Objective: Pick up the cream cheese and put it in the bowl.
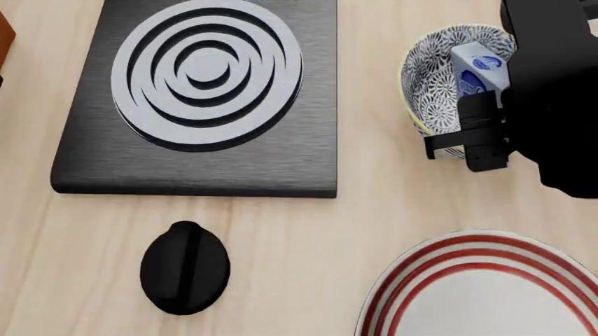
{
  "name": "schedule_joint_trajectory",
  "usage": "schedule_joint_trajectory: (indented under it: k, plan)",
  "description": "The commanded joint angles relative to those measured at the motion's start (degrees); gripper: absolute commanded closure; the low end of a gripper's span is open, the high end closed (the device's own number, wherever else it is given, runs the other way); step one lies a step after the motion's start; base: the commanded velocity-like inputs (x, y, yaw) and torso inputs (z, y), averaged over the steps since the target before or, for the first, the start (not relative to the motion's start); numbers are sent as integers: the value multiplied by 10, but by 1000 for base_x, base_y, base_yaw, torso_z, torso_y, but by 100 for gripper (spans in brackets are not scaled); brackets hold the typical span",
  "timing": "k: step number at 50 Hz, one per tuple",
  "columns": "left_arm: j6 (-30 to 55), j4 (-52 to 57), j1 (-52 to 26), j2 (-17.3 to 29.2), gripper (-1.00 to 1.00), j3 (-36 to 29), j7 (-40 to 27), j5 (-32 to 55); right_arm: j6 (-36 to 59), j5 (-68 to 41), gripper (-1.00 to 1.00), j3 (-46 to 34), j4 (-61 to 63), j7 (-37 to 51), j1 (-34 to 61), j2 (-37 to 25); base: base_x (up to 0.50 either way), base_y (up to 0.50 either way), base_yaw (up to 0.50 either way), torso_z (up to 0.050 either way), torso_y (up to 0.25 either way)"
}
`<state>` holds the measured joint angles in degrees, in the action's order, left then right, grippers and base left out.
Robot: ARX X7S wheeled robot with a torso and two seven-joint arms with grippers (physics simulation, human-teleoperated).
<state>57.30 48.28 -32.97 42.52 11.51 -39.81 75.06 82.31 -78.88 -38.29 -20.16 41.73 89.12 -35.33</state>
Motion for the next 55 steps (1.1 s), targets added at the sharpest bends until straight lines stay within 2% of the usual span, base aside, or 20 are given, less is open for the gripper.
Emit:
schedule_joint_trajectory:
  k: [1,35,36,55]
  plan:
    - [-5,1,7,1,-100,0,5,-5,-6,18,100,-9,-6,-4,11,-1,0,0,0,0,0]
    - [-9,5,0,7,-100,-4,-9,11,-3,1,100,-23,-1,7,17,-7,0,0,0,0,0]
    - [-10,5,0,8,-100,-3,-9,12,-3,0,-100,-24,0,7,19,-7,0,0,0,0,0]
    - [-18,0,12,5,-100,-10,4,-9,-8,-4,-100,-31,-1,7,24,-10,0,0,0,0,0]
